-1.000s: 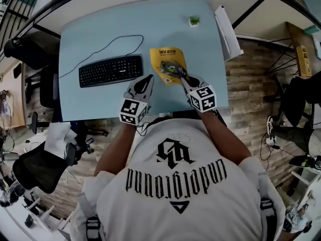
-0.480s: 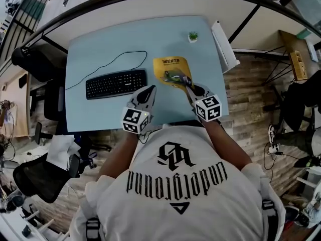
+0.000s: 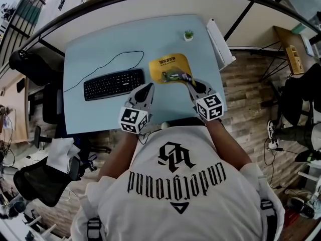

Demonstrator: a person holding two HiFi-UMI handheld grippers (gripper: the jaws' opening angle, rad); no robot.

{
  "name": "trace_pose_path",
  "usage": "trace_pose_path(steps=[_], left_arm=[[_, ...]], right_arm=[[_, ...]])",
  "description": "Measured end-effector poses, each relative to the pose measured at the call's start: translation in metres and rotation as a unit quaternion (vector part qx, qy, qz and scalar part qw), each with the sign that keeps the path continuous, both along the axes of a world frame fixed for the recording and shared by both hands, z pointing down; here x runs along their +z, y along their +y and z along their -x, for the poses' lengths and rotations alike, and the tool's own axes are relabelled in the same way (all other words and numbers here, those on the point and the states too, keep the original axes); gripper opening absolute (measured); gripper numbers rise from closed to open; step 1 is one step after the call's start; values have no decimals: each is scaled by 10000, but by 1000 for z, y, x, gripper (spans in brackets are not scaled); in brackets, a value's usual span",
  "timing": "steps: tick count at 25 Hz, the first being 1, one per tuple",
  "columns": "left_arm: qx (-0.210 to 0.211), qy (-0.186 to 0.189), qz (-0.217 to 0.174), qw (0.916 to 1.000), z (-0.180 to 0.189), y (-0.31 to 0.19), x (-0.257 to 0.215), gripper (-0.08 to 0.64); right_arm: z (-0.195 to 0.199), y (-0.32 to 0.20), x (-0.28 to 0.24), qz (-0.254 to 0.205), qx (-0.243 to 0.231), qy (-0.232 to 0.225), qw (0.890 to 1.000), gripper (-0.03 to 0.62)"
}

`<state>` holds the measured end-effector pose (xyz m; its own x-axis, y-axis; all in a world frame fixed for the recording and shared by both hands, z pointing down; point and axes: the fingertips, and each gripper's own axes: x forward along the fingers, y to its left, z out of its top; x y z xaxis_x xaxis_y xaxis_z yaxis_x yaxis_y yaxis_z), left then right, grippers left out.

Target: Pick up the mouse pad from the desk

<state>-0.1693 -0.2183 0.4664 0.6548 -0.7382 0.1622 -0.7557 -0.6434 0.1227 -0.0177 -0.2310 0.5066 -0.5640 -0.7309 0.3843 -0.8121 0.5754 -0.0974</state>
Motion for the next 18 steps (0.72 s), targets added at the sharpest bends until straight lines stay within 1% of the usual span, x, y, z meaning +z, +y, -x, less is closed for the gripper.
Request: trace_pose_path(steps=[5, 9, 11, 14, 18], left_arm=[[-32, 17, -189, 9998, -11, 5, -15, 8], [-163, 116, -189, 9996, -17, 7, -20, 8], [-237, 108, -180, 9995, -21, 8, -21, 8], [-347, 74, -184, 9992, -36, 10, -25, 8], [-489, 68, -224, 9985, -63, 21, -32, 8]], right_arm=[[-21, 2, -17, -224, 57, -72, 9997, 21], [-32, 8, -30, -403, 18, -126, 9991, 21], [-38, 11, -38, -512, -23, -184, 9985, 21], [-54, 13, -49, -643, -96, -296, 9974, 21], [-77, 21, -56, -703, -223, -461, 9962, 21]])
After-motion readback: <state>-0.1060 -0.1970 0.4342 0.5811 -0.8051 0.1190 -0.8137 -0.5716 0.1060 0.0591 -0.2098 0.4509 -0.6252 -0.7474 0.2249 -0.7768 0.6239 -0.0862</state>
